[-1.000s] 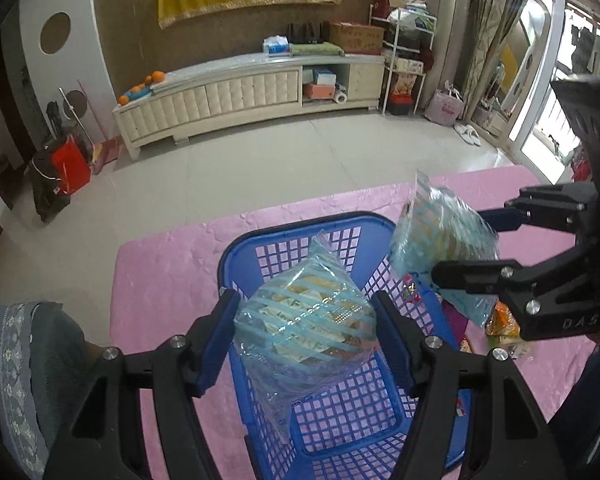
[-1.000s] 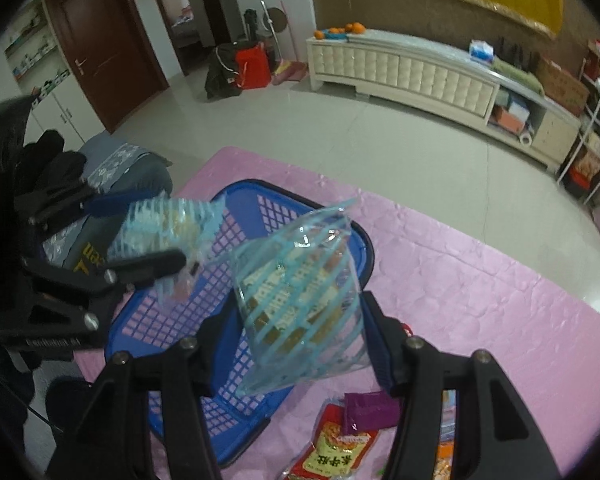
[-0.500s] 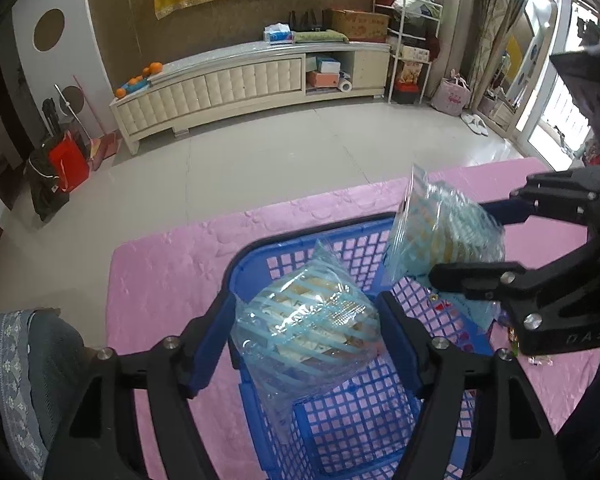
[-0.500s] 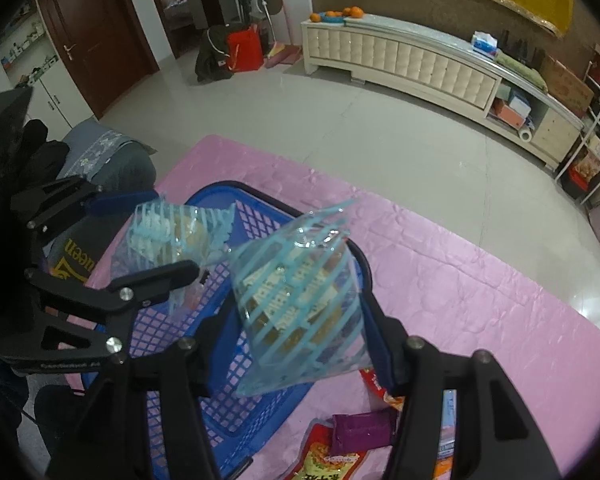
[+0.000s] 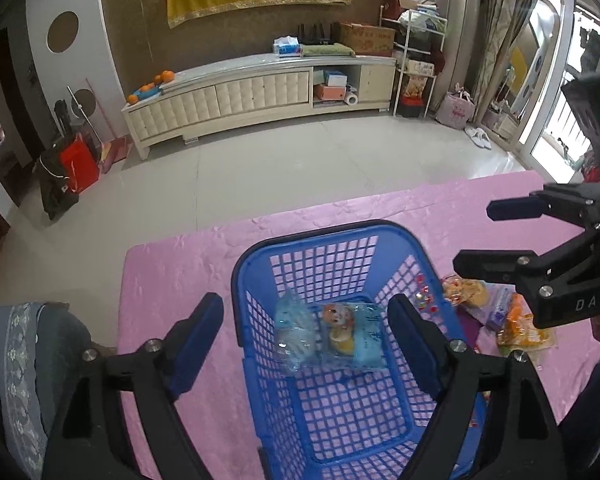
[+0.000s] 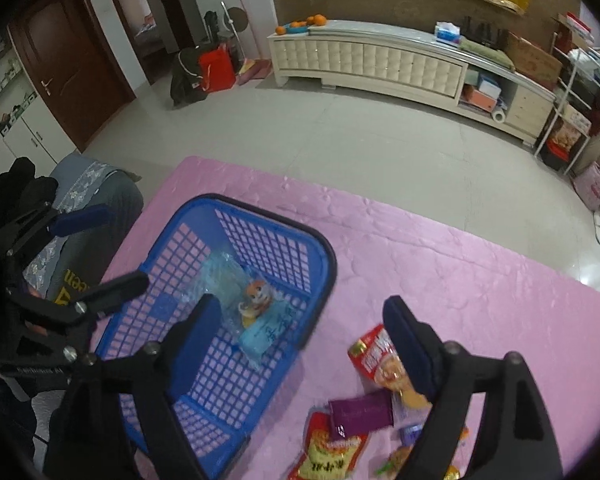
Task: Organize snacks
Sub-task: 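Withdraw both grippers from the basket back toward the snack pile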
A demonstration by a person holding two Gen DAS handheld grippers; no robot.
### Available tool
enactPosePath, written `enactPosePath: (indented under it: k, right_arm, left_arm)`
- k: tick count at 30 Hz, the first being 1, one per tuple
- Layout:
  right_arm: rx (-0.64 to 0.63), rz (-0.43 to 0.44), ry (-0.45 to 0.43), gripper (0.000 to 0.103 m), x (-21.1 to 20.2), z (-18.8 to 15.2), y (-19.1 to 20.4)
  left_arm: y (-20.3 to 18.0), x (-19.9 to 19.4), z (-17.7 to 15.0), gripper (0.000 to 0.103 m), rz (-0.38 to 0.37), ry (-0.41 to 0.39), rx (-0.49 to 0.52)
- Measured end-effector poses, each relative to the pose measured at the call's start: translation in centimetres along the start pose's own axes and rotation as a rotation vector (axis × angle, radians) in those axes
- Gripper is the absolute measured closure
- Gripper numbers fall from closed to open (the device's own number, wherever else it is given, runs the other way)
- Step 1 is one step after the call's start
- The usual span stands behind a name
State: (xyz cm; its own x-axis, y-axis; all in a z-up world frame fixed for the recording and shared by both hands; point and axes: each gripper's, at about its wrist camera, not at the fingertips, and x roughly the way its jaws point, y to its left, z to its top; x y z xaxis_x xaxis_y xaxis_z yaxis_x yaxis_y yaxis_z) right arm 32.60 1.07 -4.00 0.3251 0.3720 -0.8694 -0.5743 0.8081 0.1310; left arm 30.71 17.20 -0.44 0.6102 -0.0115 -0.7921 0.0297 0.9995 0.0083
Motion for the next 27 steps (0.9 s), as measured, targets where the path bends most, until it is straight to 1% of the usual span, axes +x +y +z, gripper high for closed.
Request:
enactPosePath:
  k: [5,9,16,21,27]
  right_arm:
    - [0.048,-0.002,-0.013,0.017,-3.0,-1.5,-1.1]
    - [0.066,-0.014,-0.041,0.017,-5.8,-3.1,-1.8]
    - [0.102,-0.029,-0.05,0.017,-8.5,-5.6,-2.9]
    - [0.132,-0.031,-0.059,0.017,-10.0,-7.9,-4.3]
    - [0.175,-0.044,-0.047,0.017,-10.5,-11.0,-6.7]
  left_arm:
    - [-2.0,-2.6,-0.1,0.02,-0.02,-0.024,0.002]
    - [-3.6,-4.2,-0.6,0.02,-0.033,-0.032,0.008]
    - [-6.7,-6.4,-1.2,0.02,-0.04,-0.045,0.037]
    - [-9.2,-7.4,-1.6,0.02,-0.045,-0.048,0.074]
    - [-12.2,-7.0,-2.1,0.02,-0.062,-0.032,0.107]
